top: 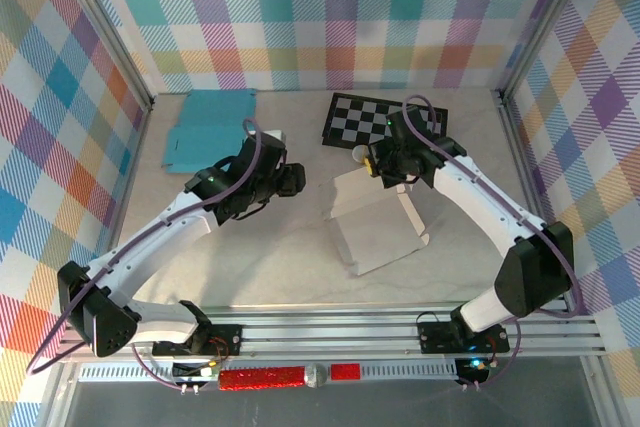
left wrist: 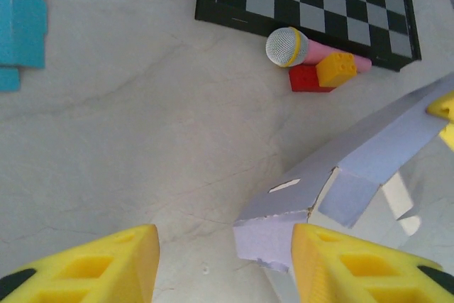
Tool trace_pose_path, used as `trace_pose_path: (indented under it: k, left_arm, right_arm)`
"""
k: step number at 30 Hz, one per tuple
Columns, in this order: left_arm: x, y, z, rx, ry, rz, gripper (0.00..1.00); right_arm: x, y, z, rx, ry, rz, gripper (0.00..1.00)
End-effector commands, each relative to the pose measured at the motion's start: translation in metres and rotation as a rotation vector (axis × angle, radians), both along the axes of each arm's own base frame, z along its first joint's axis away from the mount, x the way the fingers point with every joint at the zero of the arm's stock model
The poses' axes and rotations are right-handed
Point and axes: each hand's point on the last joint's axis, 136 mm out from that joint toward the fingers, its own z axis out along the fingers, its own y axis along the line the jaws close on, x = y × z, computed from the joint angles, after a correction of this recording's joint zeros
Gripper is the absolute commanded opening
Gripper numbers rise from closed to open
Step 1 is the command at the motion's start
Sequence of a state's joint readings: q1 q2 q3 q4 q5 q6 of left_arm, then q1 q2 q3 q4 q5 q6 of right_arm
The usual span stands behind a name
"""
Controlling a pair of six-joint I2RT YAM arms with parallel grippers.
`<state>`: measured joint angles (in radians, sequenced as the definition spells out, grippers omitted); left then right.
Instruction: Fold the paper box
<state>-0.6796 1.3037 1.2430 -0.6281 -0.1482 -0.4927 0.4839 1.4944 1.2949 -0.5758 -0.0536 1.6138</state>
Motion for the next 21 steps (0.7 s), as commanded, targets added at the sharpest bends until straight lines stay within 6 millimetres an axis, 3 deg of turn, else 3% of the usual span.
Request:
trace_pose_path:
  k: [1,5,8,14,21]
  left_arm:
    - [0.003,-0.018,0.001,-0.121,0.100,0.005,0.50]
    - [0.011,-0.048,0.005,-0.233,0.189,0.005,0.51]
    - [0.013,-0.057,-0.001,-0.264,0.243,0.023,0.52]
    - [0.010,-0.043,-0.013,-0.187,0.255,0.051,0.54]
    - [0.001,-0.034,-0.047,-0.141,0.288,0.041,0.51]
  right_arm:
    - [0.010,0.003,0.016,0.042,-0.094,-0.023,0.00]
    - [0.012,0.005,0.009,0.067,-0.121,-0.022,0.00]
    - [0.012,0.004,0.003,0.075,-0.150,-0.022,0.00]
    - [0.006,0.001,-0.009,0.096,-0.214,-0.014,0.00]
    - [-0.001,0.003,-0.035,0.134,-0.230,0.002,0.00]
